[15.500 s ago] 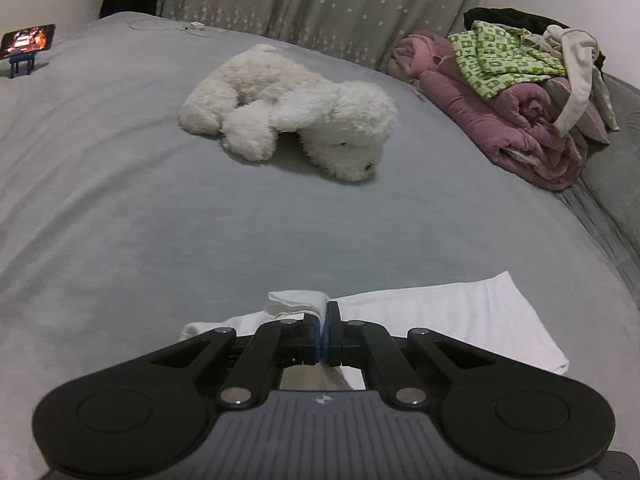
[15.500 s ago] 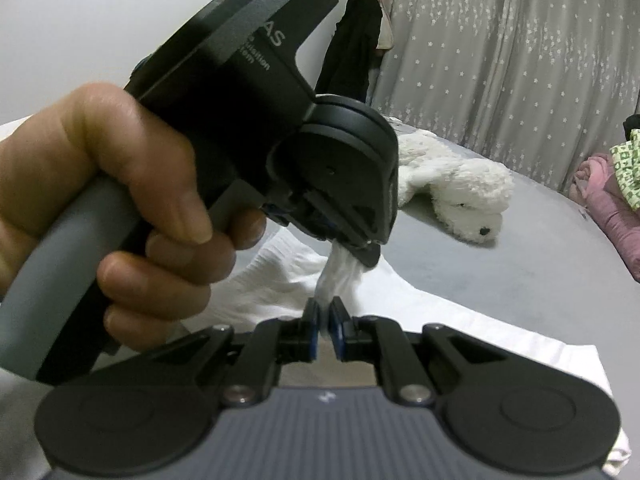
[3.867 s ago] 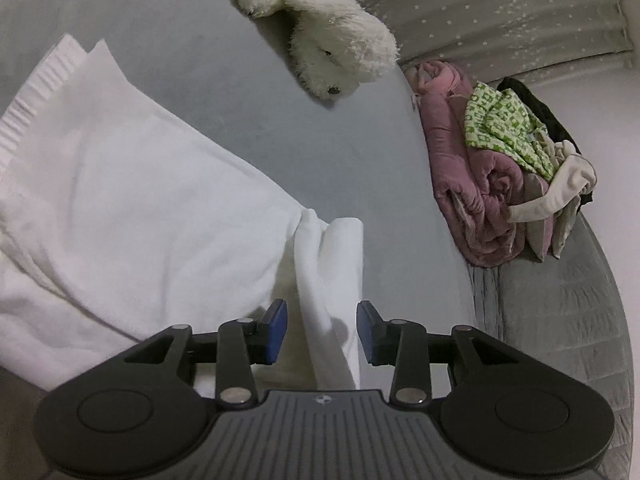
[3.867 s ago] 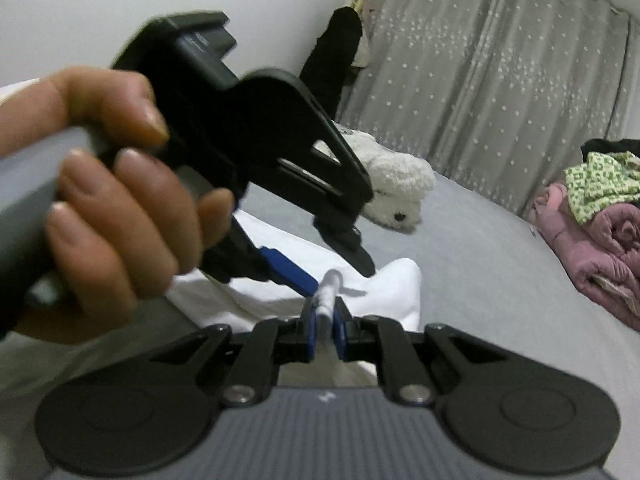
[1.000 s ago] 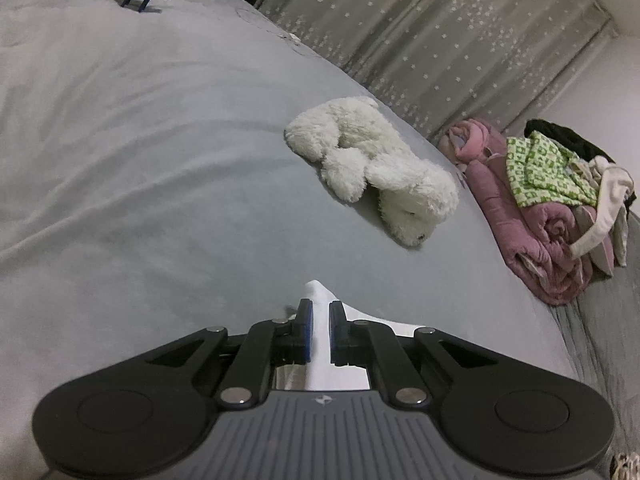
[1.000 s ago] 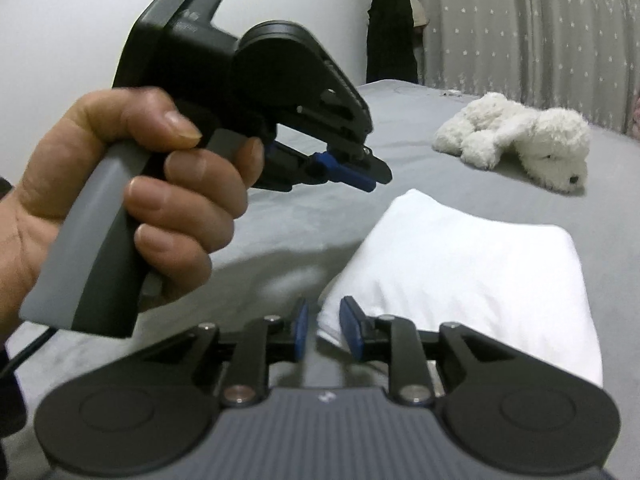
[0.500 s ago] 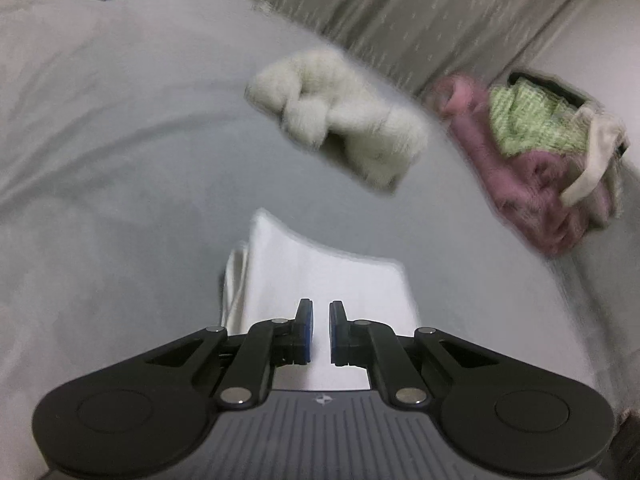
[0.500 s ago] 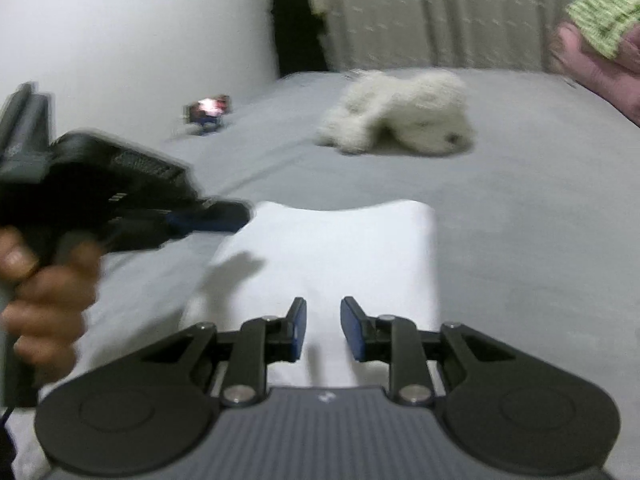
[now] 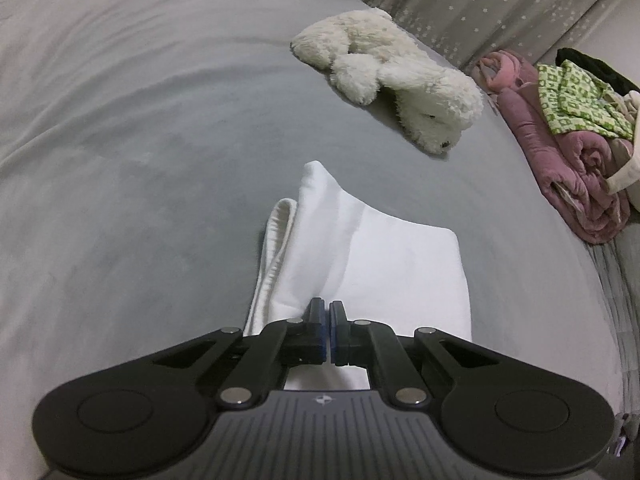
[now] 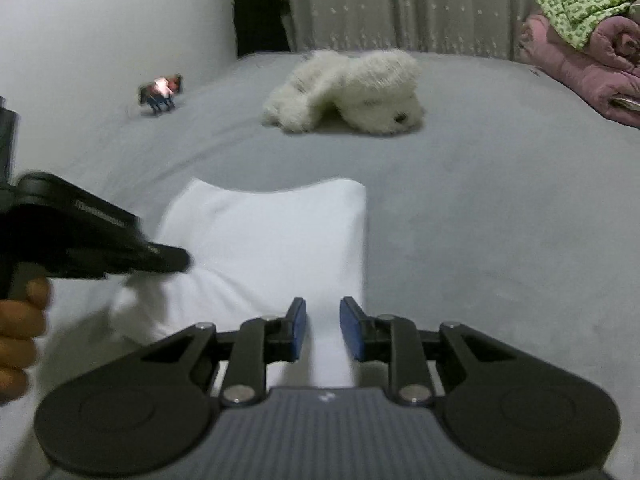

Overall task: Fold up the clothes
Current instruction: 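Hold the garment edge with the left gripper while the right gripper opens and withdraws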

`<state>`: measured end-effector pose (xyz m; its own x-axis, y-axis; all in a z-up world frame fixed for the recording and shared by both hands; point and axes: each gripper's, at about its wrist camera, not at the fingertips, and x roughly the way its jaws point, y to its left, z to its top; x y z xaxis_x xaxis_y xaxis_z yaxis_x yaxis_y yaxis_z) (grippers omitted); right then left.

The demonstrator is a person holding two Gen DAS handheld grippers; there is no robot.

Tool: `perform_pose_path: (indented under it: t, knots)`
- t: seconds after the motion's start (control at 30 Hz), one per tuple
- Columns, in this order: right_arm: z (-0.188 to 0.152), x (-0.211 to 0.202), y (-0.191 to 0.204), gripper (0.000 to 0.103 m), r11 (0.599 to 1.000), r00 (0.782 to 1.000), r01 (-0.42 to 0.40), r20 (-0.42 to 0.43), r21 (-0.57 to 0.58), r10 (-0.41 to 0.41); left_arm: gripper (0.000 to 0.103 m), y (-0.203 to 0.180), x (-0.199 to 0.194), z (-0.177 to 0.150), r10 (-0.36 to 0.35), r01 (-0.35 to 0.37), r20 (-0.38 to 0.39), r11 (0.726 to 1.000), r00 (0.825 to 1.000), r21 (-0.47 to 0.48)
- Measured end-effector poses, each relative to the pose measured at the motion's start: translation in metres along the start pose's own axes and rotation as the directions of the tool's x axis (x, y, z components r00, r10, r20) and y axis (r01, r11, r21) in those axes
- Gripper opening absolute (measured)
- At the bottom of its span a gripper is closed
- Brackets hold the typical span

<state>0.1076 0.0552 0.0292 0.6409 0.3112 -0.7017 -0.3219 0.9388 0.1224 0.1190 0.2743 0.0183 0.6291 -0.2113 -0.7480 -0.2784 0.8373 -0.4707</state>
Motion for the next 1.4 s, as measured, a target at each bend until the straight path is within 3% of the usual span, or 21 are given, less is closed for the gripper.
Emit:
perform_pose_path:
  t: [0.07, 0.2, 0.33, 0.47, 0.83, 1.0, 1.23, 1.4]
  knots:
    - [-0.007, 0.008, -0.002, 0.027, 1.000, 1.000, 0.007, -0.009, -0.007, -0.007, 0.005, -0.001, 0.001, 0.001, 0.012, -0.012, 0.003, 1.000, 1.000, -0.002]
    - [-0.021, 0.010, -0.007, 0.027, 1.000, 0.999, -0.015, 0.046, 0.005, 0.015, 0.005, -0.017, -0.007, 0.000, 0.051, -0.054, 0.053, 0.997, 0.997, 0.058]
    - [-0.024, 0.008, -0.007, 0.027, 1.000, 0.999, -0.012, 0.053, 0.013, 0.011, 0.005, -0.041, -0.031, -0.007, 0.008, -0.023, 0.124, 0.992, 0.992, 0.123]
    - [-0.028, 0.008, -0.002, 0.027, 1.000, 0.997, 0.000, 0.072, 0.006, -0.001, 0.005, -0.049, -0.027, -0.023, 0.059, -0.073, 0.091, 0.985, 0.994, 0.155]
    - [-0.031, 0.006, -0.002, 0.027, 1.000, 0.996, 0.000, 0.088, 0.010, -0.001, 0.005, -0.023, -0.013, -0.030, 0.129, -0.130, 0.016, 0.991, 0.992, 0.046]
    - [-0.023, 0.005, 0.001, 0.029, 1.000, 0.998, 0.006, 0.061, -0.006, -0.006, 0.005, -0.010, -0.014, -0.030, 0.115, -0.115, 0.002, 0.993, 0.993, -0.032]
    - [0.002, 0.001, -0.001, 0.031, 1.000, 0.996, -0.013, 0.089, -0.013, 0.014, 0.005, -0.016, -0.014, -0.029, 0.140, -0.141, -0.010, 0.989, 0.990, -0.035]
    - [0.023, 0.025, -0.005, 0.034, 0.999, 0.998, -0.047, 0.046, 0.006, 0.047, 0.005, -0.015, -0.014, -0.027, 0.143, -0.143, -0.018, 0.989, 0.990, -0.039]
